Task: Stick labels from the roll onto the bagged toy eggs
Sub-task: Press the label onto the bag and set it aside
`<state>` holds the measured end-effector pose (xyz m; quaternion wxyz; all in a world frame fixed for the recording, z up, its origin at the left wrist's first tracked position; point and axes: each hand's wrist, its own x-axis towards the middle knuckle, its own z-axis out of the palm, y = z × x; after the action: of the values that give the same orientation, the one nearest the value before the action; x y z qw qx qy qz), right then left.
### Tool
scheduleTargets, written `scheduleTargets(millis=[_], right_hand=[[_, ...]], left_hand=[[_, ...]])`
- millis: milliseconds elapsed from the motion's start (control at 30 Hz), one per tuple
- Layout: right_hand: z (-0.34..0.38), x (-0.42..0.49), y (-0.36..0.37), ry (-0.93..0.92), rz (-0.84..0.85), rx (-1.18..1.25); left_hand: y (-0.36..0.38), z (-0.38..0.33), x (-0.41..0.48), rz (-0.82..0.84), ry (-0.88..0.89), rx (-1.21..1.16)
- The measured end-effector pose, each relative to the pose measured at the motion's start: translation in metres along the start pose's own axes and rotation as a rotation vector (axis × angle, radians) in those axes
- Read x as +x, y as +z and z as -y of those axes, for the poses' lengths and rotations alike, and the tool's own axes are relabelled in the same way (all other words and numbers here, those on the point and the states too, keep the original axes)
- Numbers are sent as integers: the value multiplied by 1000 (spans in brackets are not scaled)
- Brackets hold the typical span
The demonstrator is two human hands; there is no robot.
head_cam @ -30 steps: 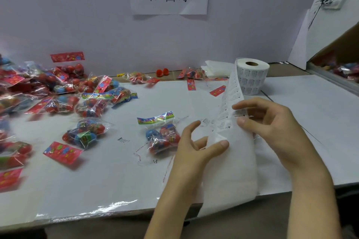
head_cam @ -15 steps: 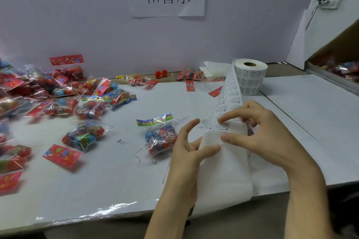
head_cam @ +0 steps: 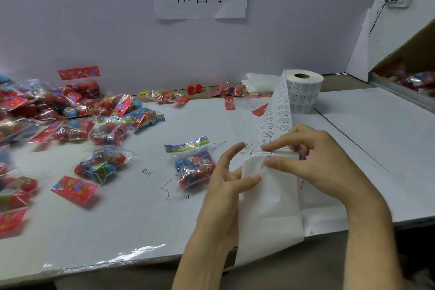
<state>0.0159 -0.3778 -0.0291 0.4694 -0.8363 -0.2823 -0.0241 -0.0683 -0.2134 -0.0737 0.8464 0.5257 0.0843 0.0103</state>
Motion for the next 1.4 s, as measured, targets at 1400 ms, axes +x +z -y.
scheduleTargets(millis=[1400], right_hand=[[19, 13, 37, -91, -146, 76]], left_hand=[[7, 8, -6, -3, 420, 111]])
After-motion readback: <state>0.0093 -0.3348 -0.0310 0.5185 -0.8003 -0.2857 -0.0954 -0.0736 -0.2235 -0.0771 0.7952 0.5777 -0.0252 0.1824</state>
